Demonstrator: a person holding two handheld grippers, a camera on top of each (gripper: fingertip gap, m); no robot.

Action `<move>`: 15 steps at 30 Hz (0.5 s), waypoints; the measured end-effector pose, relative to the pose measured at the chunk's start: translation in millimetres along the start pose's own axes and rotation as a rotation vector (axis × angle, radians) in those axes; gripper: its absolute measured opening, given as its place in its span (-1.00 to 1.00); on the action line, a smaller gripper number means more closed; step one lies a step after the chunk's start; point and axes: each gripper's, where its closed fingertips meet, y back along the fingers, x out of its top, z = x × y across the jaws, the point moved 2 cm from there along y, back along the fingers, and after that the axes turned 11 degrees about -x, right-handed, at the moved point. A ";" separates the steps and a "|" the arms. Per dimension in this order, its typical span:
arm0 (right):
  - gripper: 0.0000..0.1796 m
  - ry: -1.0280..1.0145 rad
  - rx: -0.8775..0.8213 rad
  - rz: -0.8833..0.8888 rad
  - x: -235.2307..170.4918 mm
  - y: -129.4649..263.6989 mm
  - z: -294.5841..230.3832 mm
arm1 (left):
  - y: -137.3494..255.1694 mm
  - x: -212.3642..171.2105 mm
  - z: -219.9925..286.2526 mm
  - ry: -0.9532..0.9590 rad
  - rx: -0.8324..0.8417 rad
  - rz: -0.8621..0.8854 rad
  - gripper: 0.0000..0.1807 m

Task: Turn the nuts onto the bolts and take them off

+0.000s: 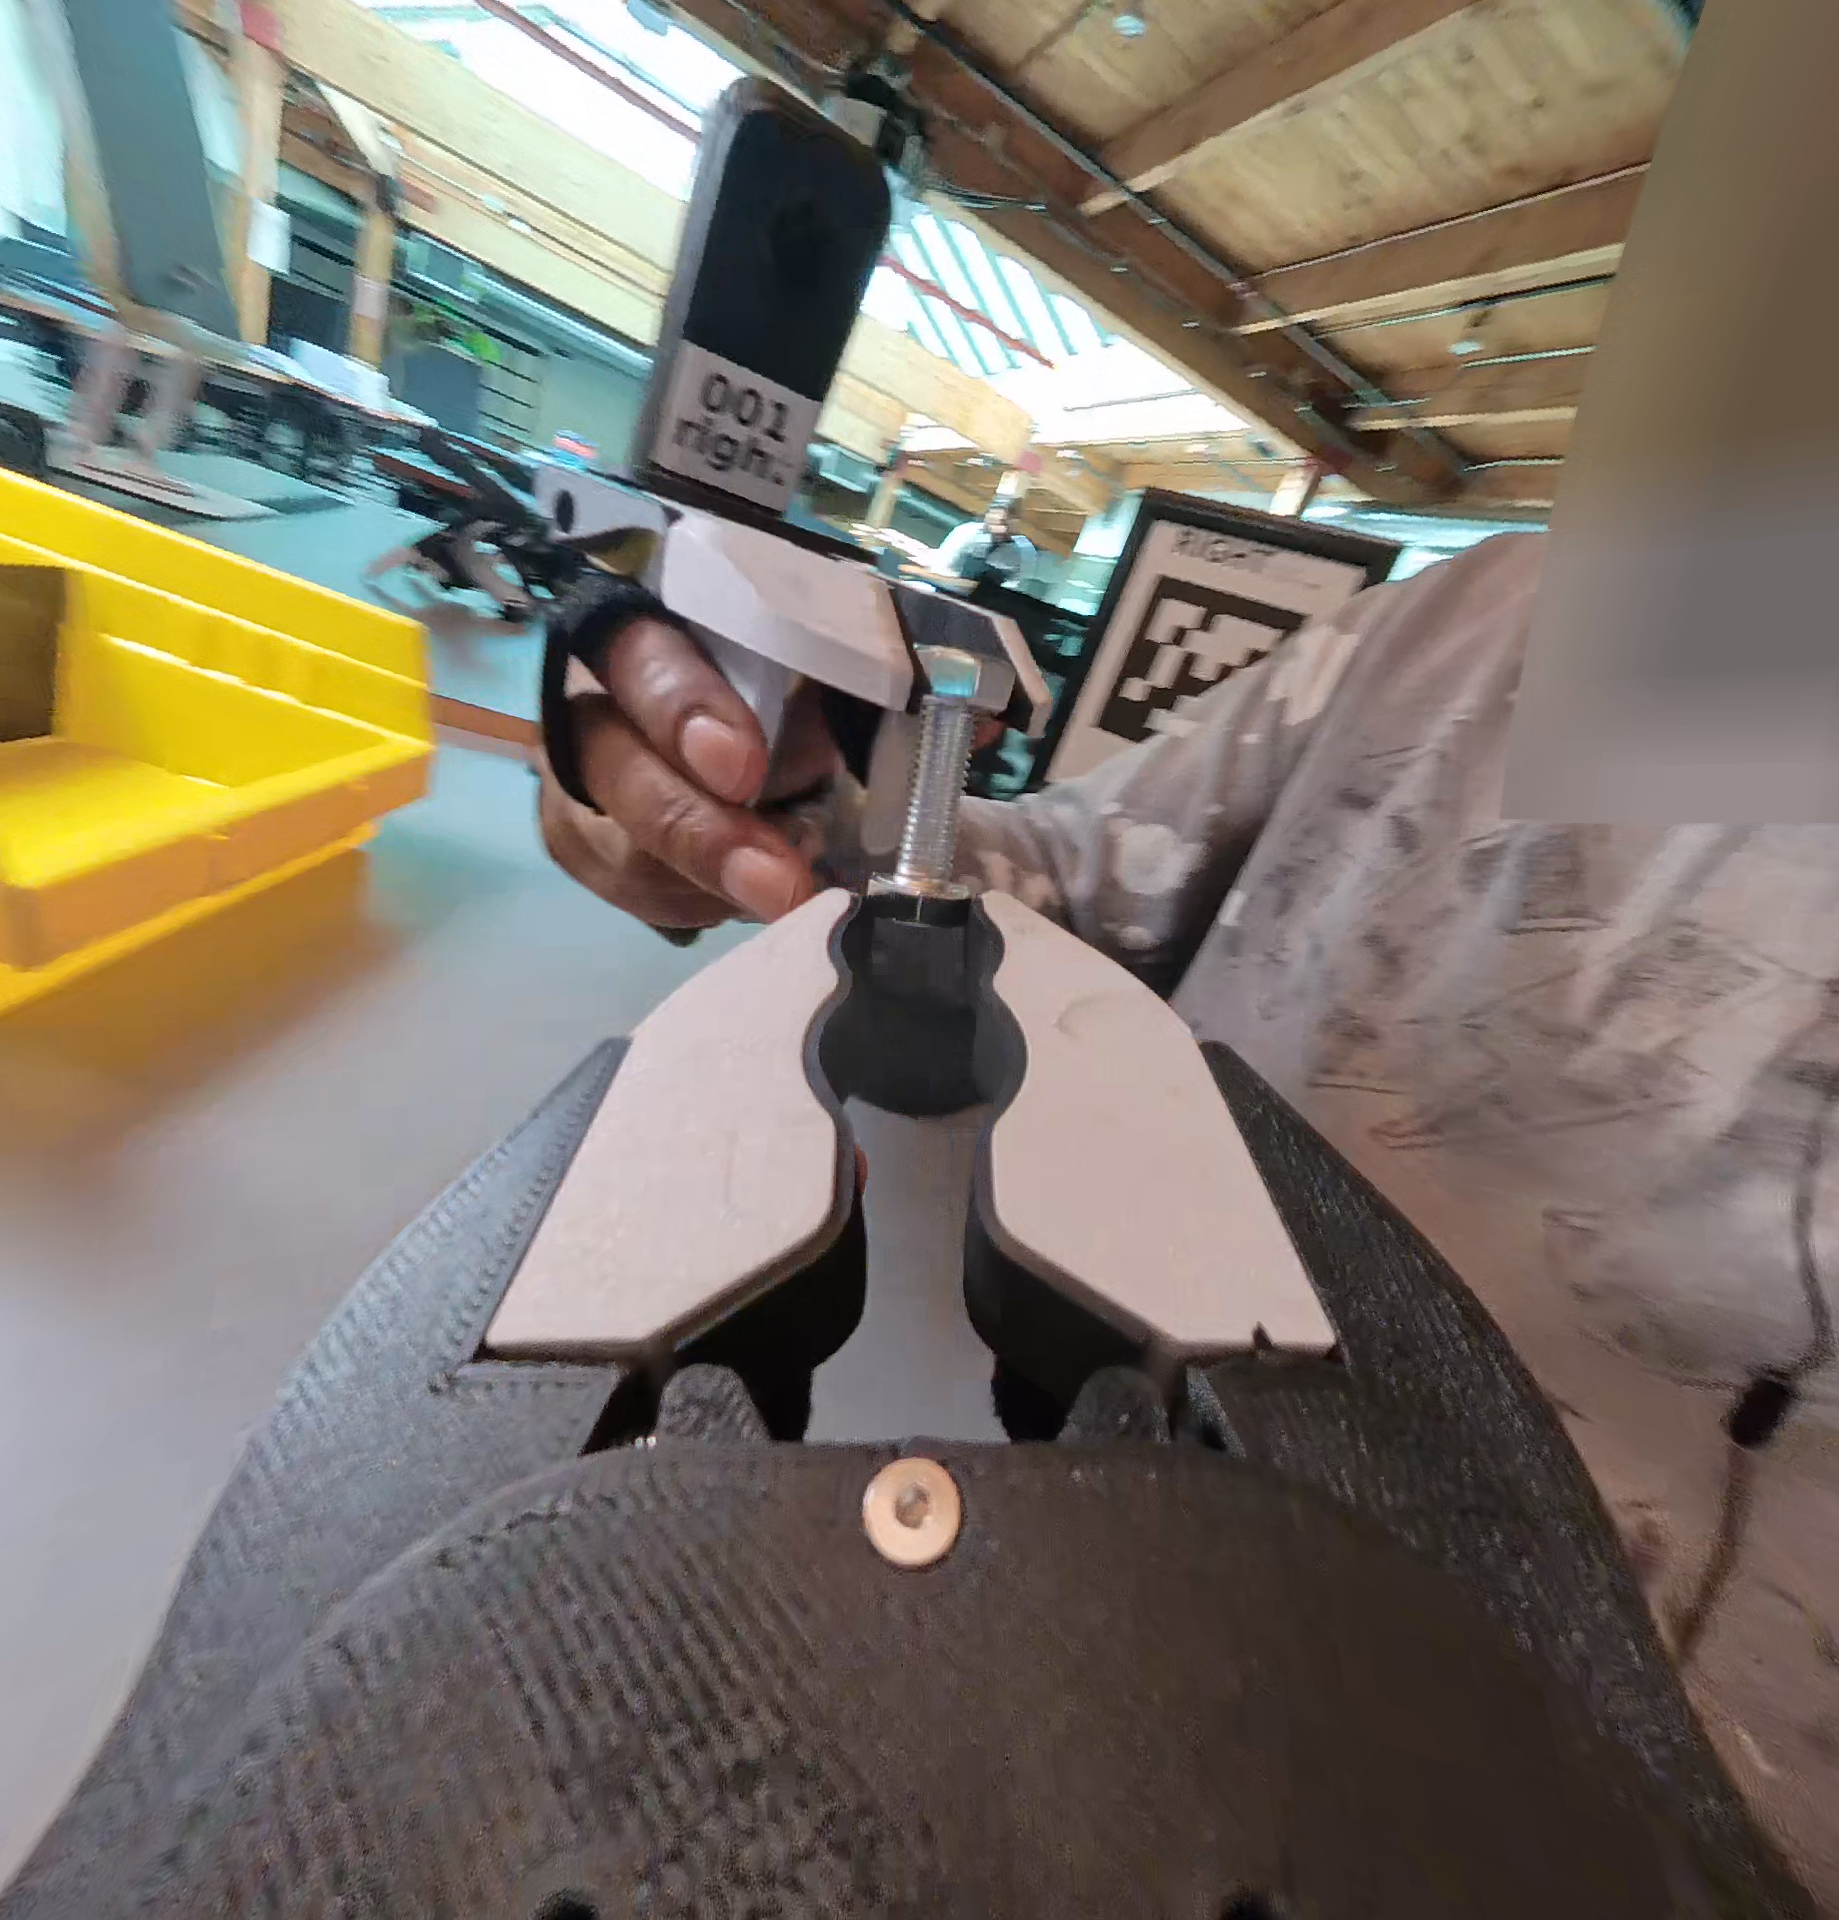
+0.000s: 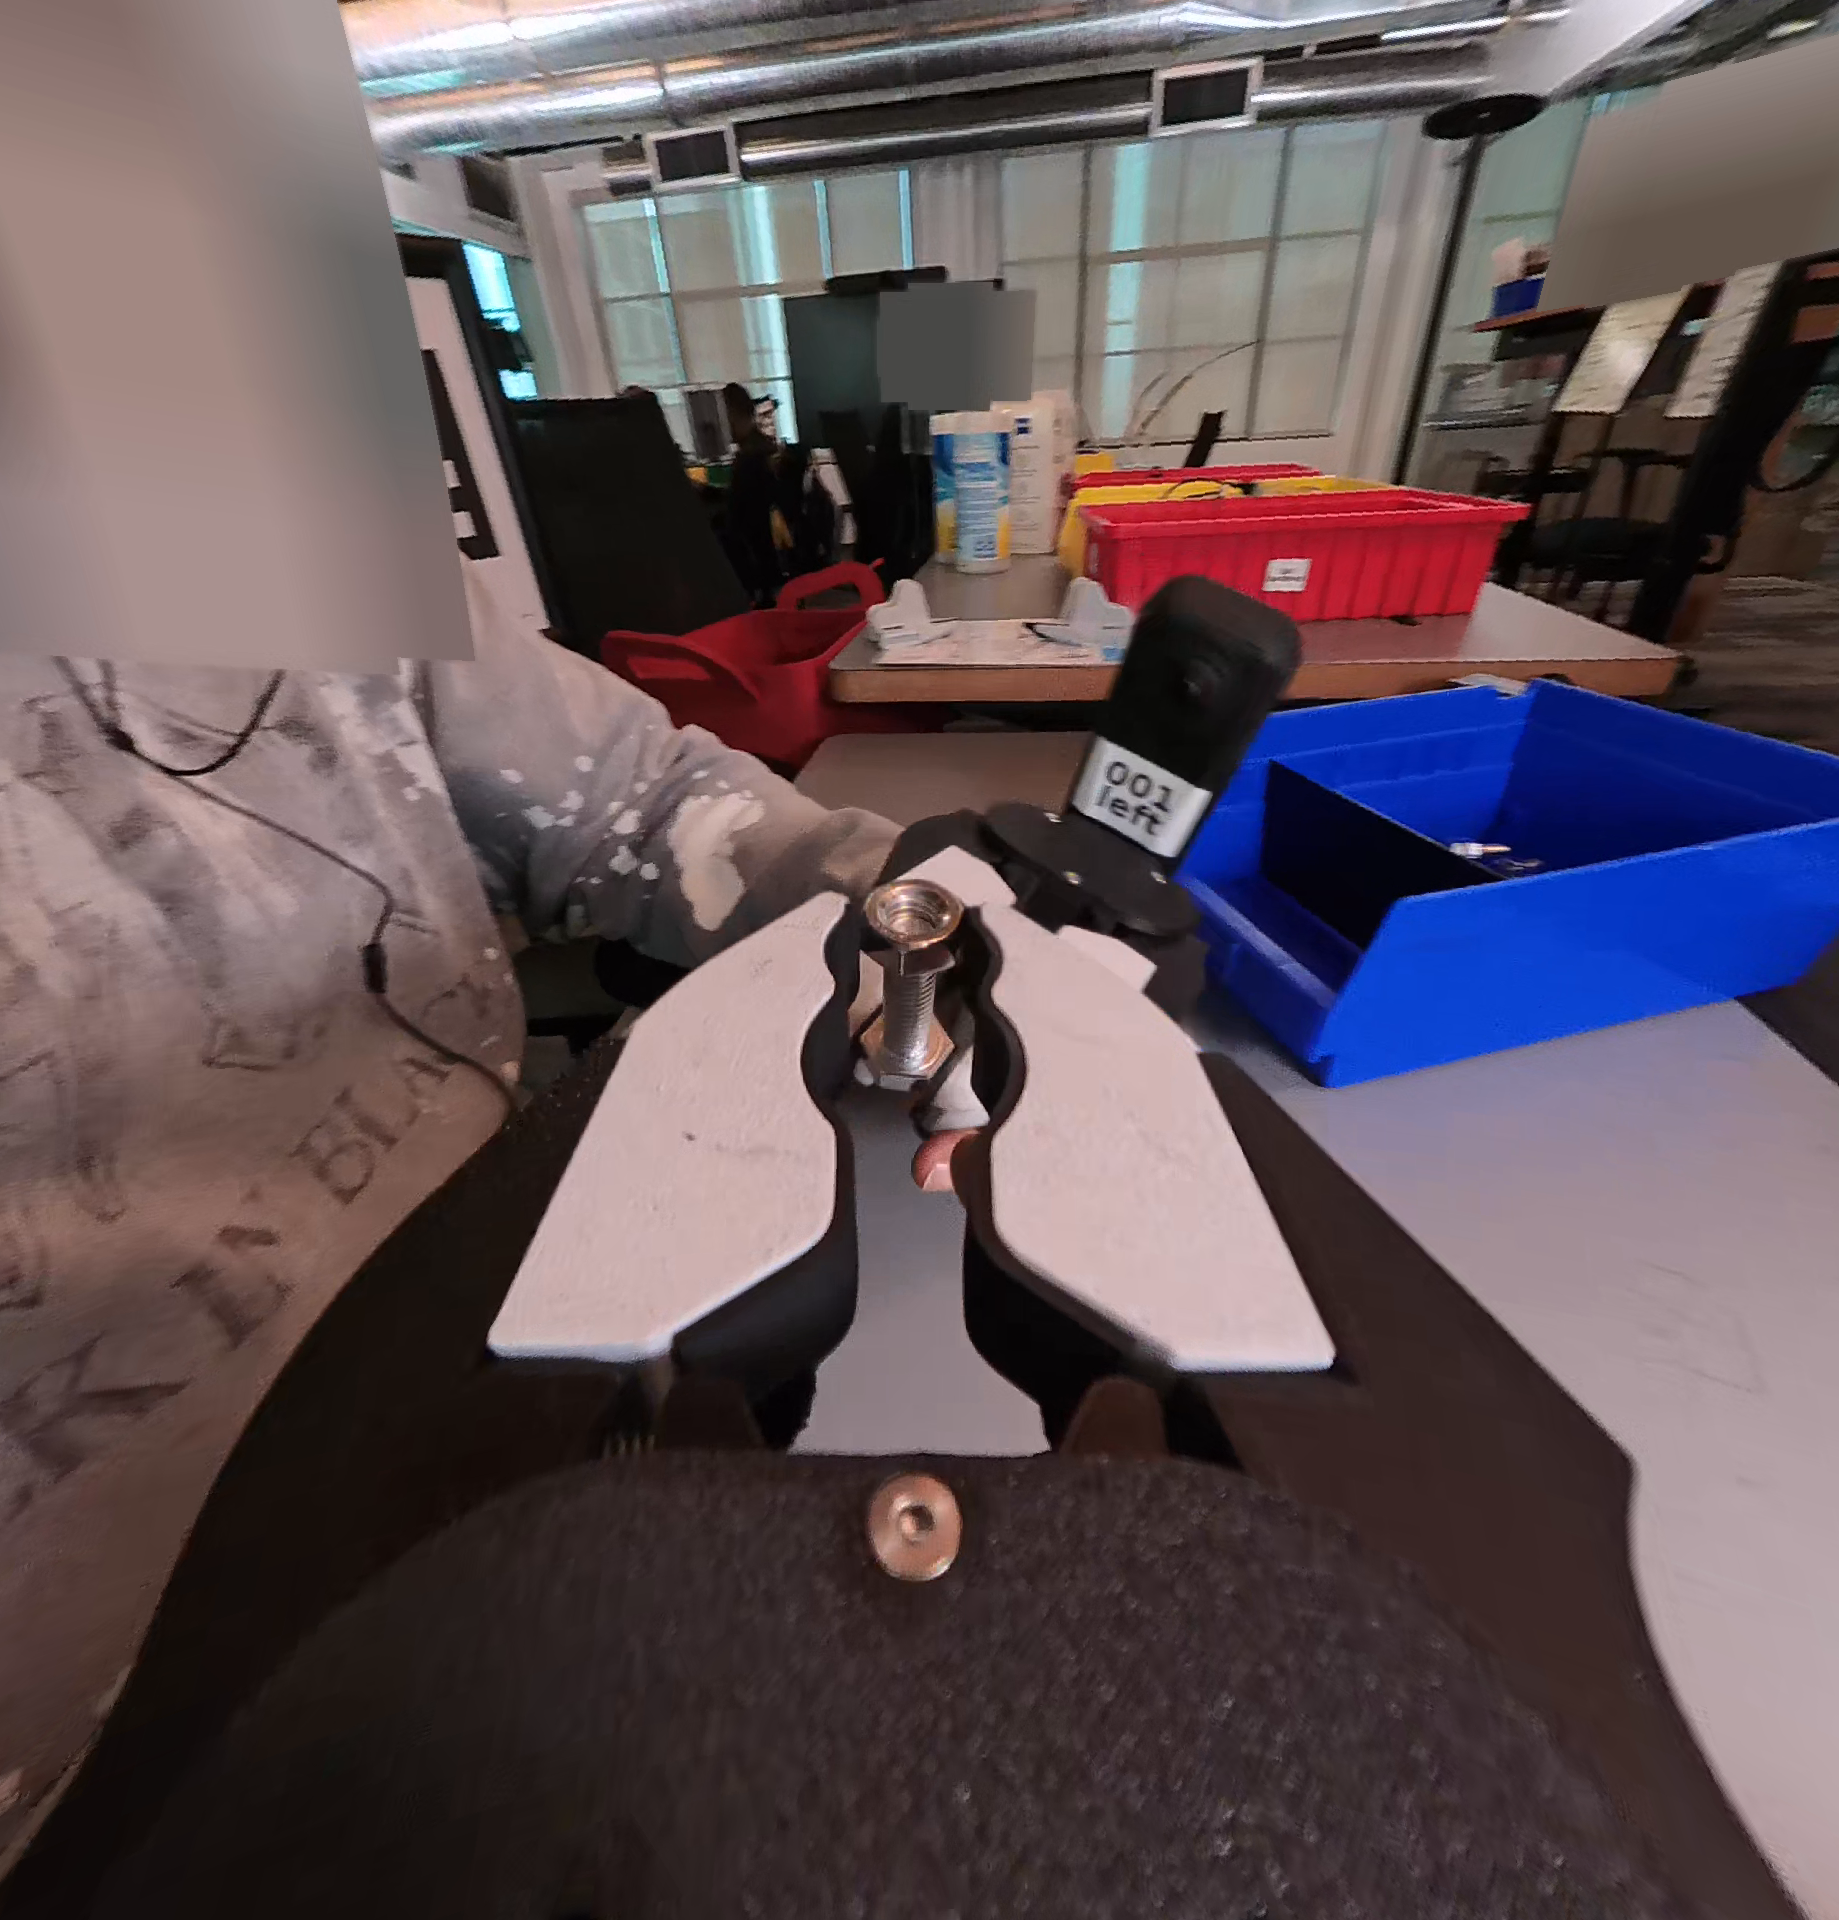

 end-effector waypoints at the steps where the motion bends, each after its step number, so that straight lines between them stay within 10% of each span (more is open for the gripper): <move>1: -0.80 -0.008 0.037 -0.004 -0.6 0.3 -5.1 | -2.4 -2.2 4.3 0.016 -0.044 0.000 -0.80; 15: -0.81 -0.043 0.059 0.019 1.2 2.6 -5.8 | -3.6 -1.4 4.2 -0.080 0.002 -0.015 -0.80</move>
